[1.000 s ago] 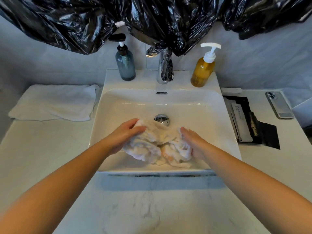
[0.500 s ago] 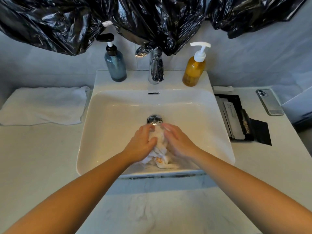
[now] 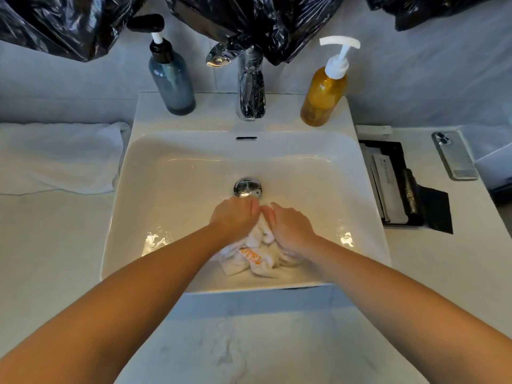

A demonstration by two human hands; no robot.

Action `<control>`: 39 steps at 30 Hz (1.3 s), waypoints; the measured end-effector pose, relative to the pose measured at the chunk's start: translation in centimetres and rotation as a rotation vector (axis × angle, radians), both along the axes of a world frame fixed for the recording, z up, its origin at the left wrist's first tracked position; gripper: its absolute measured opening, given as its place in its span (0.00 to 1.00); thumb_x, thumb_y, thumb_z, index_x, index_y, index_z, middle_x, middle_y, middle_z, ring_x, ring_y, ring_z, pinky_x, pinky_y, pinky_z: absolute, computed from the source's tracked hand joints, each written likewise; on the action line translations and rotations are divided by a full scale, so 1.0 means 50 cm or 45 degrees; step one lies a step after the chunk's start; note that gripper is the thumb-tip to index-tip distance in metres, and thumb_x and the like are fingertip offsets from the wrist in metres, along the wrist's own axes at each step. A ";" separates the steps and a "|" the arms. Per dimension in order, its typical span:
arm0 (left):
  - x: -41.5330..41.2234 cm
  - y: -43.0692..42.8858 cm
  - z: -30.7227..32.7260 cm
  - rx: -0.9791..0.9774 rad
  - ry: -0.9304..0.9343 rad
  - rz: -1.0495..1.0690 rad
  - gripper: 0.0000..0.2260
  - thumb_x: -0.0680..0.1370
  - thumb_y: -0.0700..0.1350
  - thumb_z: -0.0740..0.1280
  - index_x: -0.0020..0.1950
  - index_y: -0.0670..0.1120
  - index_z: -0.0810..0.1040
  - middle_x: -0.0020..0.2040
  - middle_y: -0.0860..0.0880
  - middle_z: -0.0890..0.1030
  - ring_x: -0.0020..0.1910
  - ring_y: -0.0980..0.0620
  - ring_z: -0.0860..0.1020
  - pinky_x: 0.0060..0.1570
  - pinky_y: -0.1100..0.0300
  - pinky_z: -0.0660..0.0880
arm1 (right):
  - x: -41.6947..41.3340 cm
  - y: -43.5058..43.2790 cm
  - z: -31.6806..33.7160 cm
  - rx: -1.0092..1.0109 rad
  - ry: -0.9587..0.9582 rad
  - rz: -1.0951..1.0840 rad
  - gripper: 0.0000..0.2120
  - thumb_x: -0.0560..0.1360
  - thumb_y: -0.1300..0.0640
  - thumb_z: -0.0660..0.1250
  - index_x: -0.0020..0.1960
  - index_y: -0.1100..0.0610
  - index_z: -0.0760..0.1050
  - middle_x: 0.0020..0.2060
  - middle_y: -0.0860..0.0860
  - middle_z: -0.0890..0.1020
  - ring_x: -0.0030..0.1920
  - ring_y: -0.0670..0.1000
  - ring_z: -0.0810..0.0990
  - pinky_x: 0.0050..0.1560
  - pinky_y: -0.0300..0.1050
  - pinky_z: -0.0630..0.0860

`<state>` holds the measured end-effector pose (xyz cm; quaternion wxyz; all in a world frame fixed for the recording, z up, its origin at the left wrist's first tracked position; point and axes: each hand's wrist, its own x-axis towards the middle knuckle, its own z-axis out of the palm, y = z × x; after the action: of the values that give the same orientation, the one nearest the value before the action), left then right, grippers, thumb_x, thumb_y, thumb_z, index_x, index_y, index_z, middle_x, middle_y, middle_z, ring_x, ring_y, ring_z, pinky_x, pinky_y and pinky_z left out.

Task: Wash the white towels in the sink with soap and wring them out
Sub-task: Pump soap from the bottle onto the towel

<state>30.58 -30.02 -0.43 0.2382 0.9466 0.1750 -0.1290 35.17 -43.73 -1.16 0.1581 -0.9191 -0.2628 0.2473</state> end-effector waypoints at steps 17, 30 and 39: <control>-0.135 -0.004 0.012 -0.212 -0.087 -0.219 0.31 0.74 0.62 0.47 0.75 0.52 0.63 0.65 0.48 0.71 0.61 0.50 0.67 0.55 0.53 0.71 | -0.067 -0.007 0.045 0.070 0.155 0.126 0.21 0.83 0.52 0.54 0.75 0.52 0.61 0.60 0.53 0.75 0.58 0.55 0.74 0.55 0.51 0.73; -0.049 0.019 -0.006 0.080 -0.105 -0.206 0.18 0.82 0.55 0.49 0.54 0.47 0.74 0.52 0.46 0.78 0.50 0.43 0.78 0.42 0.54 0.67 | -0.012 0.007 0.023 0.013 -0.178 0.214 0.14 0.85 0.49 0.49 0.55 0.51 0.72 0.31 0.44 0.70 0.38 0.52 0.73 0.44 0.47 0.68; -0.135 0.072 0.049 -0.240 -0.464 -0.509 0.22 0.73 0.63 0.61 0.56 0.47 0.76 0.61 0.47 0.74 0.58 0.50 0.73 0.52 0.54 0.71 | -0.026 -0.048 0.070 0.615 0.185 0.323 0.11 0.70 0.36 0.62 0.43 0.41 0.65 0.46 0.38 0.68 0.41 0.48 0.70 0.41 0.47 0.69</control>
<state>23.82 -26.43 2.00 0.3224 0.9436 -0.0735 -0.0170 33.86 -46.11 2.31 0.3588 -0.7945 -0.4150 0.2605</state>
